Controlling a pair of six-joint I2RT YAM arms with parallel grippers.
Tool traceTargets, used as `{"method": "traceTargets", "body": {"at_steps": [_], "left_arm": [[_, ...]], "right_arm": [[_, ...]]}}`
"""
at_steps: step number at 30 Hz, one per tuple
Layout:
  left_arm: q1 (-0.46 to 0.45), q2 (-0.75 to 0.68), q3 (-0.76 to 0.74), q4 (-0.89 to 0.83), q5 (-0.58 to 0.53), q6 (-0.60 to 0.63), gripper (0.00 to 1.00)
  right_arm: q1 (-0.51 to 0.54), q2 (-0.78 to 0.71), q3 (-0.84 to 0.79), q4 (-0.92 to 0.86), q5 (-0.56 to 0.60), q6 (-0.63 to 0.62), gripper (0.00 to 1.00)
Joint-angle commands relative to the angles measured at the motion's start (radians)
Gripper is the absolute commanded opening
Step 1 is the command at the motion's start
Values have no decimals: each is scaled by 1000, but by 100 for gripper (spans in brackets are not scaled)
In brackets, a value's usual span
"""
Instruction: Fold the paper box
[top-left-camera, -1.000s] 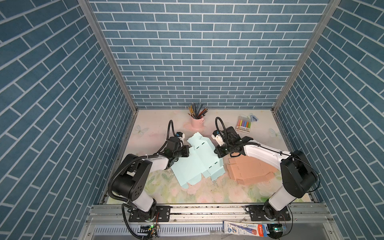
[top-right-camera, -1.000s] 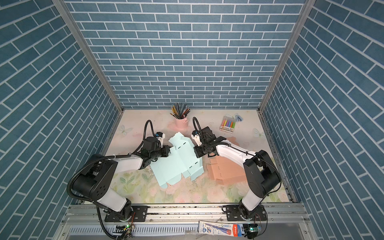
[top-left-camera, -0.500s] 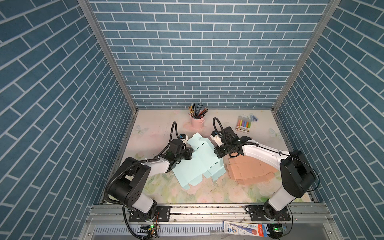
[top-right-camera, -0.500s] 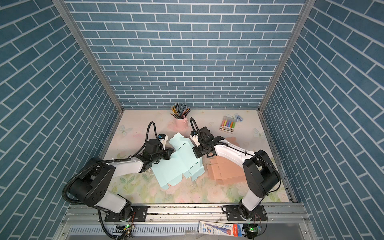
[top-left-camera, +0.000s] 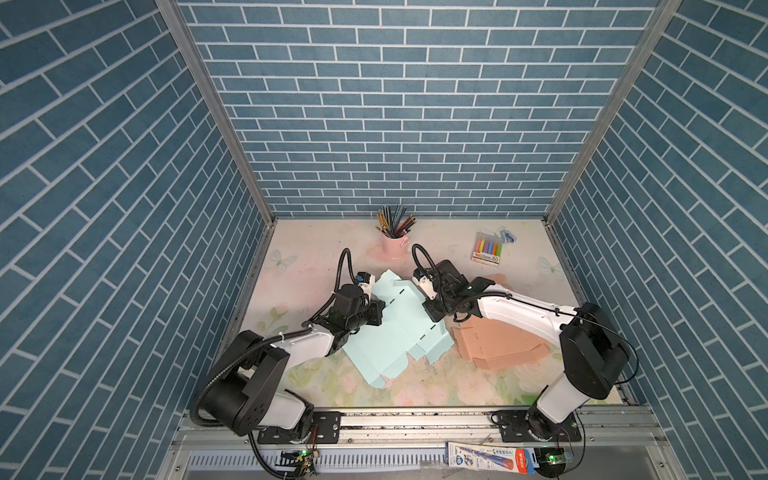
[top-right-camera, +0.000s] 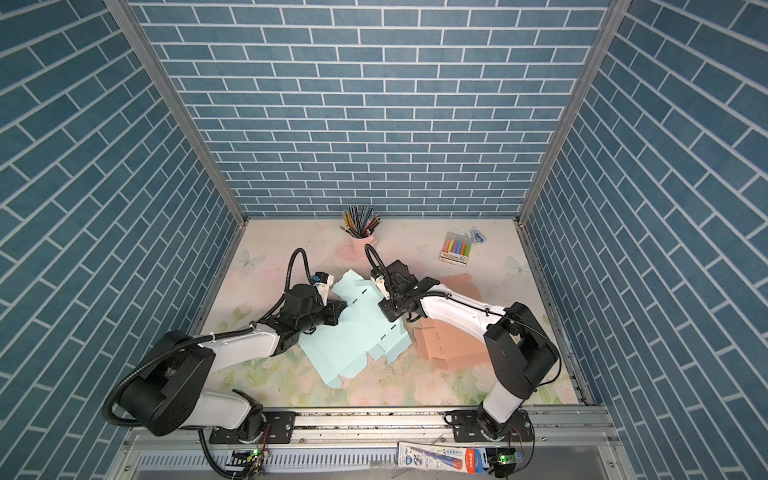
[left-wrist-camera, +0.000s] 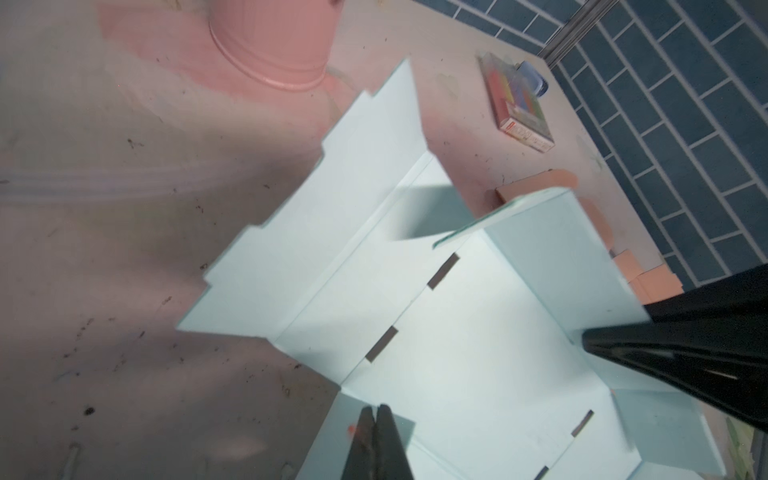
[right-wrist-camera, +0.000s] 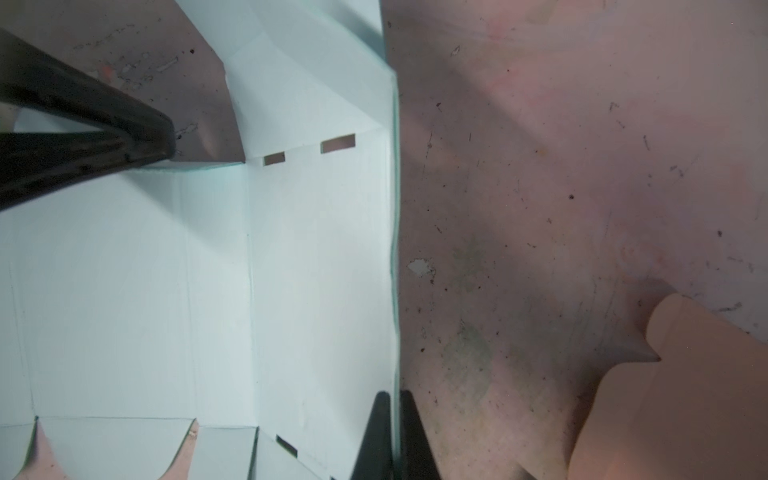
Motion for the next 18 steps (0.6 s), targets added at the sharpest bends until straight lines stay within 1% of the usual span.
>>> {"method": "traceTargets", "body": {"at_steps": [1, 4, 8, 14, 18], "left_arm": [[-4, -48, 7, -38, -13, 1, 0], [-5, -71, 17, -45, -12, -8, 0], [-5, -92, 47, -75, -40, 2, 0], [-2, -123, 109, -113, -56, 11, 0], [-2, -151, 91, -107, -67, -8, 0]], "right_arm": [[25, -85, -13, 11, 60, -102, 2], [37, -118, -31, 34, 40, -130, 2], [45, -120, -38, 50, 36, -146, 2], [65, -112, -30, 37, 71, -152, 1], [92, -102, -21, 16, 139, -152, 2]]}}
